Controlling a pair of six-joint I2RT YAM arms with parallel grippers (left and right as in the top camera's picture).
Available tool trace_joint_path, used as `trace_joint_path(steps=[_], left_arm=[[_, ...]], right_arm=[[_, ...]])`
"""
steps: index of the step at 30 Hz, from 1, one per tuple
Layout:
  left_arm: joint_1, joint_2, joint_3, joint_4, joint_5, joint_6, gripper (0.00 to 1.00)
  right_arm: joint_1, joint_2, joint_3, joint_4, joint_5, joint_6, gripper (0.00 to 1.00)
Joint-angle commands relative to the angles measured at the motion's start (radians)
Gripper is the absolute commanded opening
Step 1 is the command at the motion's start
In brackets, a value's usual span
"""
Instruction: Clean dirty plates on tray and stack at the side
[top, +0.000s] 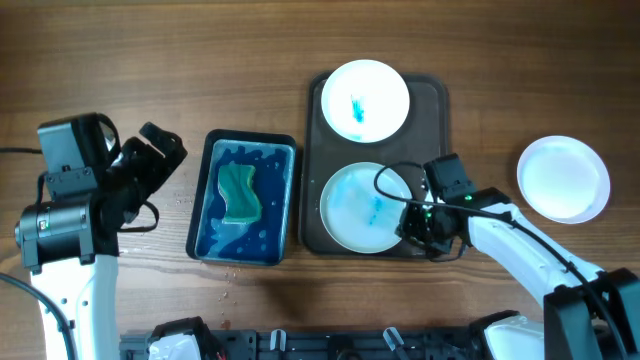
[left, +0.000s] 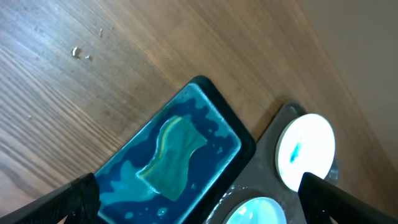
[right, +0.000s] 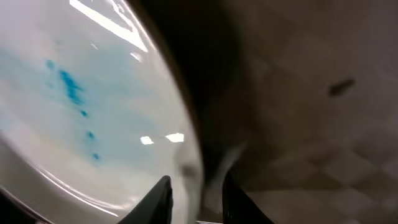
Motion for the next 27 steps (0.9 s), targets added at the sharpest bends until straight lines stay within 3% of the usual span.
trace_joint_path(steps=[1, 2, 5, 14, 18, 24, 27], left_arm=[[0.006, 0.000, 0.012, 0.003, 0.023, 0.001, 1.00], [0.006, 0.000, 0.012, 0.003, 0.023, 0.001, 1.00], [0.006, 0.000, 0.012, 0.003, 0.024, 0.001, 1.00], [0.006, 0.000, 0.012, -0.012, 0.024, 0.001, 1.00], [-0.008, 0.003, 0.012, -0.012, 0.085, 0.009, 1.00], [-0.024, 0.004, 0.012, -0.026, 0.097, 0.010, 1.00], [-0.058, 0.021, 0.012, -0.058, 0.114, 0.119, 1.00]], right_arm=[[0.000, 0.013, -0.010, 0.024, -0.031, 0.053, 0.12], [-0.001, 0.013, -0.009, 0.027, -0.026, 0.052, 0.04], [-0.011, 0.013, 0.011, 0.024, -0.011, 0.001, 0.04], [-0.063, 0.013, 0.240, -0.121, 0.299, -0.427, 0.04], [-0.062, 0.018, 0.249, -0.051, 0.253, -0.602, 0.04], [-0.063, 0.058, 0.241, -0.059, 0.161, -0.624, 0.04], [-0.063, 0.097, 0.241, -0.055, 0.164, -0.622, 0.04]])
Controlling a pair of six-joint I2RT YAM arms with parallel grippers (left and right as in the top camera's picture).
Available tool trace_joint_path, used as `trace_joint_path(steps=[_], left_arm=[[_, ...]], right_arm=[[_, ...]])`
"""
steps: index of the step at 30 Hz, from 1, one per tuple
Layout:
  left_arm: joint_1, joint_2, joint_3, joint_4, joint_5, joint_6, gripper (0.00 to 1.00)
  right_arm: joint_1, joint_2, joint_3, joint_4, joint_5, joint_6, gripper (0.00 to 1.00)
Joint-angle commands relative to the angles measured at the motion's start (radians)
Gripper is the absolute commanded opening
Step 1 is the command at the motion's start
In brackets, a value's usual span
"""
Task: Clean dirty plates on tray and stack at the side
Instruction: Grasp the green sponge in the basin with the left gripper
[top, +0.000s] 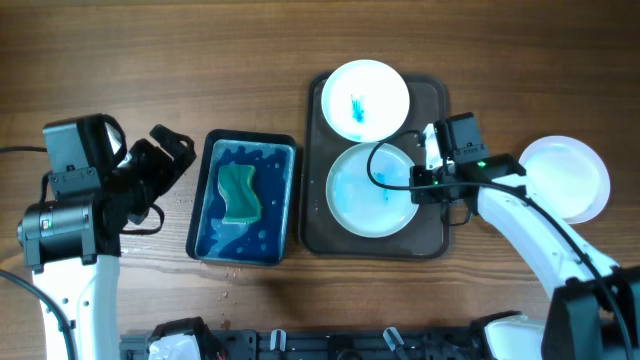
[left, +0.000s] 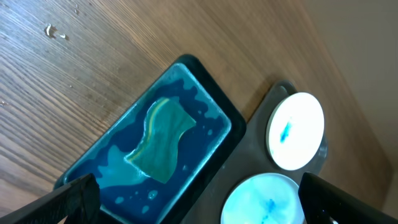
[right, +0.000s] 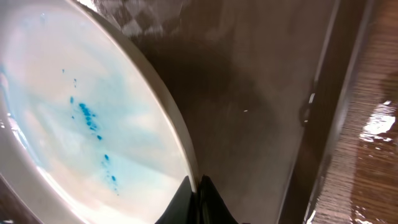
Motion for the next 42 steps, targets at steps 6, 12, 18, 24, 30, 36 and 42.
trace_joint_path(steps=[6, 12, 18, 24, 30, 36, 42], left_arm=[[-0.174, 0.132, -0.044, -0.096, -0.133, 0.127, 0.87], [-0.262, 0.297, -0.179, 0.054, -0.159, 0.127, 0.69], [-0.286, 0.530, -0.253, 0.179, -0.120, 0.093, 0.66], [-0.314, 0.716, -0.260, 0.309, -0.099, 0.093, 0.15], [-0.308, 0.726, -0.216, 0.238, -0.098, 0.093, 0.04], [-0.287, 0.682, -0.082, 0.080, -0.102, 0.106, 0.29], [-0.288, 0.677, -0.056, 0.151, -0.153, 0.106, 0.57]], right_arm=[[-0.001, 0.097, 0.004, 0.010, -0.027, -0.021, 0.04], [-0.001, 0.097, 0.004, 0.013, -0.027, 0.003, 0.05], [-0.001, 0.097, 0.004, 0.014, -0.028, 0.016, 0.06], [-0.001, 0.097, 0.004, 0.025, -0.028, 0.071, 0.07], [-0.001, 0.097, 0.004, 0.024, -0.028, 0.082, 0.06], [-0.001, 0.097, 0.004, 0.024, -0.028, 0.082, 0.06], [-0.001, 0.097, 0.004, 0.024, -0.028, 0.082, 0.06]])
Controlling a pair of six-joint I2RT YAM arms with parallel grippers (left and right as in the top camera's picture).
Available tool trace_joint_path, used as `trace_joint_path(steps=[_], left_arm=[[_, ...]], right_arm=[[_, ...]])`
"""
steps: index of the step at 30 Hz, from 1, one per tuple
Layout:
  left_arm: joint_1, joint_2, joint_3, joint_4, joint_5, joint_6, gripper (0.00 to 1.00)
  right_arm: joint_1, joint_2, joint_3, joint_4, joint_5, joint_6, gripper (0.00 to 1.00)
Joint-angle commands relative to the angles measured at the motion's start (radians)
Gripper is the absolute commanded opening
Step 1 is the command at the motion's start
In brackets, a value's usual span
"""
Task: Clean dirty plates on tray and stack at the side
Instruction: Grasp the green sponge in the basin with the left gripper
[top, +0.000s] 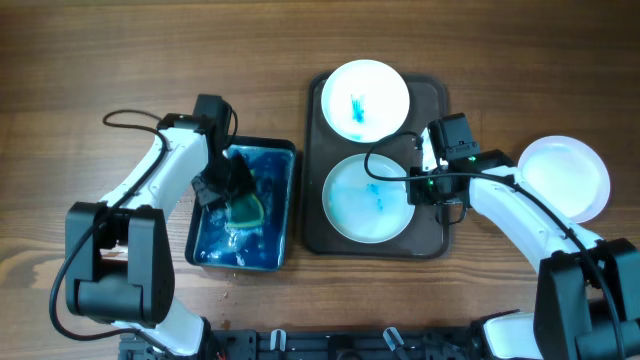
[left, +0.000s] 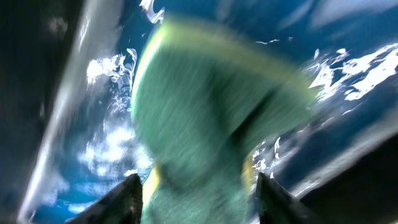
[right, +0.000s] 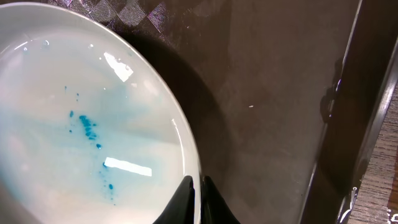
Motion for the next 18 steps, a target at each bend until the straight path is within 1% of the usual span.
trace_joint_path(steps=[1, 3, 5, 7, 8, 9, 10, 14, 16, 17, 18], left_arm=[[-0.001, -0.013, 0.002, 0.053, -0.092, 0.005, 0.60], [-0.012, -0.006, -0.032, 0.098, -0.144, 0.005, 0.63], [-0.024, 0.003, -0.084, 0.164, -0.153, 0.005, 0.64], [-0.032, 0.014, -0.145, 0.245, -0.153, 0.005, 0.59], [-0.033, 0.018, -0.164, 0.270, -0.153, 0.005, 0.54], [-0.032, 0.023, -0.189, 0.305, -0.153, 0.005, 0.32], [-0.032, 0.024, -0.200, 0.321, -0.153, 0.005, 0.05], [-0.031, 0.017, -0.182, 0.317, -0.153, 0.005, 0.04], [-0.030, 0.004, -0.145, 0.282, -0.150, 0.005, 0.04], [-0.030, -0.002, -0.129, 0.264, -0.148, 0.005, 0.18], [-0.030, -0.010, -0.107, 0.239, -0.148, 0.005, 0.27]], right_arm=[[-0.001, 0.014, 0.004, 0.002, -0.016, 0.016, 0.07], [-0.001, 0.014, 0.004, 0.002, -0.016, 0.016, 0.07], [-0.001, 0.014, 0.004, 0.002, -0.016, 0.016, 0.07], [-0.001, 0.014, 0.004, 0.002, -0.016, 0.016, 0.07], [-0.001, 0.014, 0.004, 0.002, -0.016, 0.016, 0.06], [-0.001, 0.014, 0.004, 0.002, -0.016, 0.016, 0.06], [-0.001, 0.014, 0.004, 0.002, -0.016, 0.016, 0.07], [-0.001, 0.014, 0.004, 0.003, -0.016, 0.016, 0.07], [-0.001, 0.014, 0.004, 0.002, -0.016, 0.016, 0.07], [-0.001, 0.014, 0.004, 0.002, -0.016, 0.016, 0.07], [-0.001, 0.014, 0.004, 0.002, -0.016, 0.016, 0.07]])
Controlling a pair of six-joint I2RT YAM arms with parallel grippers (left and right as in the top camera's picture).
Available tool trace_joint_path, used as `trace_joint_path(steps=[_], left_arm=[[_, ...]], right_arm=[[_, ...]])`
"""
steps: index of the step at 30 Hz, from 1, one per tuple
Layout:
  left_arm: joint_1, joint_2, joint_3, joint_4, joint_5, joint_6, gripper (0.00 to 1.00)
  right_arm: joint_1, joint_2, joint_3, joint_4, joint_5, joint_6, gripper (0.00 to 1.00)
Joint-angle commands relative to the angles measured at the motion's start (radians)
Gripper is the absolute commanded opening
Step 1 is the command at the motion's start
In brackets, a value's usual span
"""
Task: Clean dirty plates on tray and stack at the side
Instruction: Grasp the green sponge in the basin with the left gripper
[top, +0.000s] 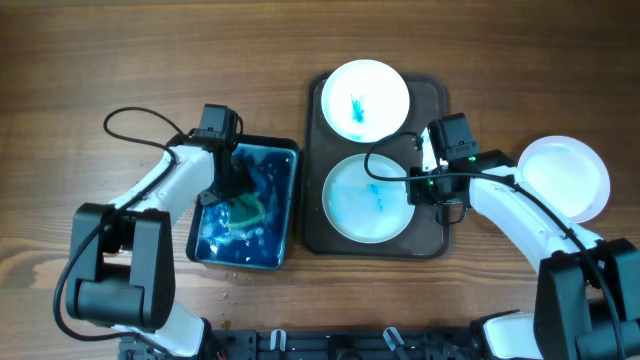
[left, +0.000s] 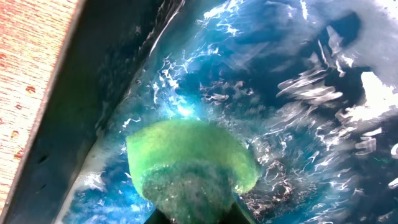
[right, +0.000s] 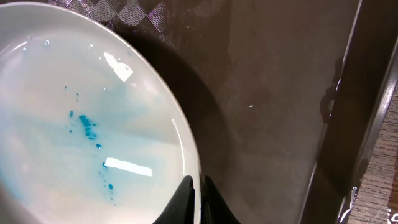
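Note:
A dark tray (top: 435, 100) holds two white plates smeared with blue: one at the back (top: 365, 98) and one at the front (top: 368, 201). My right gripper (top: 414, 190) is shut on the front plate's right rim (right: 194, 180), holding it tilted over the tray floor (right: 267, 93). A green sponge (top: 243, 207) sits in the blue-water tub (top: 282, 200). My left gripper (top: 232, 188) is shut on the sponge (left: 189, 162), squeezing it over the water.
A clean white plate (top: 565, 178) lies on the wood table to the right of the tray. Cables loop from both arms. The tub's dark wall (left: 74, 112) runs along the left in the left wrist view.
My left gripper has shut on the sponge, which now bulges between its fingers. The right gripper and the front plate have not moved.
My right gripper was at the front plate's lower right rim while the left arm hung back, left of the tub. Then the right gripper was shut on the rim, plate tilted. The left gripper then was open around the sponge, and now grips it.

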Motion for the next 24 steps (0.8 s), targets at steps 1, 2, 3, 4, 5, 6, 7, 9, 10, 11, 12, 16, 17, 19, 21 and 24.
trace_joint_path(steps=[1, 2, 3, 4, 5, 6, 7, 9, 10, 11, 12, 16, 17, 19, 21, 24], left_arm=[[-0.004, -0.002, 0.072, -0.079, 0.015, 0.000, 0.39], [-0.004, -0.007, 0.088, -0.101, 0.018, 0.000, 0.53], [-0.005, -0.014, 0.108, -0.130, 0.031, 0.001, 0.71], [-0.005, -0.018, 0.127, -0.159, 0.049, 0.000, 0.80], [-0.005, -0.021, 0.140, -0.184, 0.071, 0.000, 0.82], [-0.005, -0.022, 0.150, -0.203, 0.096, 0.000, 0.84], [-0.005, -0.023, 0.152, -0.218, 0.121, 0.000, 0.85], [-0.005, -0.023, 0.151, -0.256, 0.154, 0.000, 0.80], [-0.006, -0.021, 0.151, -0.277, 0.158, 0.000, 0.74], [-0.010, -0.020, 0.151, -0.299, 0.159, 0.000, 0.67], [-0.015, -0.019, 0.146, -0.315, 0.159, 0.000, 0.61], [-0.049, -0.019, 0.069, -0.269, 0.140, -0.005, 0.41], [-0.055, -0.019, 0.042, -0.243, 0.127, -0.013, 0.34], [-0.063, -0.019, -0.005, -0.188, 0.102, -0.039, 0.23], [-0.064, -0.019, -0.054, -0.112, 0.095, -0.037, 0.13], [-0.063, -0.019, -0.083, -0.056, 0.094, -0.037, 0.04]], right_arm=[[-0.001, 0.014, 0.004, 0.001, -0.016, 0.016, 0.06], [-0.001, 0.014, 0.004, 0.001, -0.016, 0.016, 0.07], [-0.001, 0.014, 0.004, 0.002, -0.016, 0.015, 0.07], [-0.001, 0.014, 0.004, 0.002, -0.016, 0.016, 0.06], [-0.001, 0.014, 0.004, 0.002, -0.016, 0.016, 0.07], [-0.001, 0.014, 0.004, 0.002, -0.016, 0.016, 0.06], [-0.001, 0.014, 0.004, 0.002, -0.016, 0.016, 0.07], [-0.001, 0.014, 0.004, 0.002, -0.016, 0.016, 0.07], [-0.001, 0.014, 0.004, 0.002, -0.016, 0.016, 0.07], [-0.001, 0.014, 0.004, 0.002, -0.016, 0.016, 0.07], [-0.001, 0.014, 0.004, 0.002, -0.016, 0.016, 0.07], [-0.001, 0.014, 0.004, 0.002, -0.016, 0.016, 0.08], [-0.001, 0.014, 0.004, 0.002, -0.016, 0.016, 0.08], [-0.001, 0.014, 0.004, 0.002, -0.016, 0.016, 0.08], [-0.001, 0.014, 0.004, 0.002, -0.016, 0.016, 0.08], [-0.001, 0.014, 0.004, 0.002, -0.016, 0.027, 0.08]])
